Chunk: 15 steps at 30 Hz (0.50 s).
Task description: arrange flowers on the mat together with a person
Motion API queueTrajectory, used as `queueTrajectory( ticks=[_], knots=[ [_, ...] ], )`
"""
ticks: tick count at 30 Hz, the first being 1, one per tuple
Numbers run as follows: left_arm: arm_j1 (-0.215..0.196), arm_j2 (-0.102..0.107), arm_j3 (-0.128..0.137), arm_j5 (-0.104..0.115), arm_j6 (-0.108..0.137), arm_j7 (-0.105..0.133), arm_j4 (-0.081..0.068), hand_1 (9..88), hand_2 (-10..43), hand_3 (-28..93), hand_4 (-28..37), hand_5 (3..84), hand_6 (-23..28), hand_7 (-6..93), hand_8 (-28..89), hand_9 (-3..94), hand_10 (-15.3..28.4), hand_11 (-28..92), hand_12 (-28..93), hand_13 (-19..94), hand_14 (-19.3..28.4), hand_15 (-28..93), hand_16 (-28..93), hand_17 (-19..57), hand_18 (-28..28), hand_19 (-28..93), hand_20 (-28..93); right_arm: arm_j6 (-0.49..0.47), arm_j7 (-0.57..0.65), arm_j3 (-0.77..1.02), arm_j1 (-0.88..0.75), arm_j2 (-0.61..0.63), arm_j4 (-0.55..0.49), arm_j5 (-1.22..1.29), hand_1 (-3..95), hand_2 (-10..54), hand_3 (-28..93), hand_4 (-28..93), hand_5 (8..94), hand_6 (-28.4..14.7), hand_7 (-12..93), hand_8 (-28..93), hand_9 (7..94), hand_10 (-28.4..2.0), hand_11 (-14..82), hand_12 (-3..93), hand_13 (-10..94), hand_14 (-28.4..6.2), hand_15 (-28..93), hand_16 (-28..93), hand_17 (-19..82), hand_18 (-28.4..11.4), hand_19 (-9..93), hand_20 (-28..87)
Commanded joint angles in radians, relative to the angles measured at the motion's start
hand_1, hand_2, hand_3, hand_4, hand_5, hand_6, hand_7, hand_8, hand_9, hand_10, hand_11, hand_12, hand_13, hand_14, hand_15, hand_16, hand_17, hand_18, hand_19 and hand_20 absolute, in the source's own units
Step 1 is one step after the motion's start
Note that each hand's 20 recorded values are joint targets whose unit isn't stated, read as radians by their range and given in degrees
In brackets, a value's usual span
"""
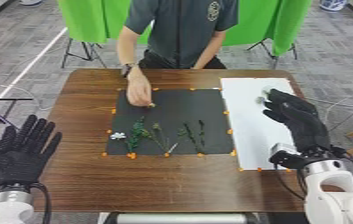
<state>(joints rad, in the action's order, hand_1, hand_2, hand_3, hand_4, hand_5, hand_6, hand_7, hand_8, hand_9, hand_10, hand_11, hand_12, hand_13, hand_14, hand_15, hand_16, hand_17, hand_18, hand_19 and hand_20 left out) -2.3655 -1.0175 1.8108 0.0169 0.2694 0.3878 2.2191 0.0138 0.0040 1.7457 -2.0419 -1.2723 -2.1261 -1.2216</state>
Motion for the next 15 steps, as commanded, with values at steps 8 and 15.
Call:
queueTrajectory(
  ticks=[8, 15],
  knots=[
    [0.005, -0.006, -0.015, 0.008, -0.002, -0.01, -0.007, 32.1, 15.4, 69, -28.3, 46.1, 8.5, 8.4, -9, 41.7, 13.3, 14, 9, 31, 11.3, 18, -5, -1.8, 12.0, 28, 13, 0.098, -0.037, 0.002, 0.007, 0.057, 0.014, -0.287, 32.2, -8.4, 82, -26, 47.4, -5.3, 15, -14, 42.2, -13.5, 9.0, 10.2, 33, -13.8, 15, 13, 10, -16.5, 44, 10],
    [0.026, 0.003, -0.02, -0.014, -0.034, -0.03, -0.023, 32.1, 15.4, 69, -28.3, 46.3, 8.7, 8.2, -9, 41.6, 13.3, 14, 9, 31, 11.4, 18, -5, -1.9, 12.0, 28, 13, 0.142, -0.007, 0.031, 0.019, 0.124, 0.028, -0.538, 31.7, -9.2, 83, -27, 46.0, -5.2, 14, -14, 40.6, -14.6, 8.8, 10.5, 31, -14.6, 14, 13, 9, -16.4, 42, 9]
  ],
)
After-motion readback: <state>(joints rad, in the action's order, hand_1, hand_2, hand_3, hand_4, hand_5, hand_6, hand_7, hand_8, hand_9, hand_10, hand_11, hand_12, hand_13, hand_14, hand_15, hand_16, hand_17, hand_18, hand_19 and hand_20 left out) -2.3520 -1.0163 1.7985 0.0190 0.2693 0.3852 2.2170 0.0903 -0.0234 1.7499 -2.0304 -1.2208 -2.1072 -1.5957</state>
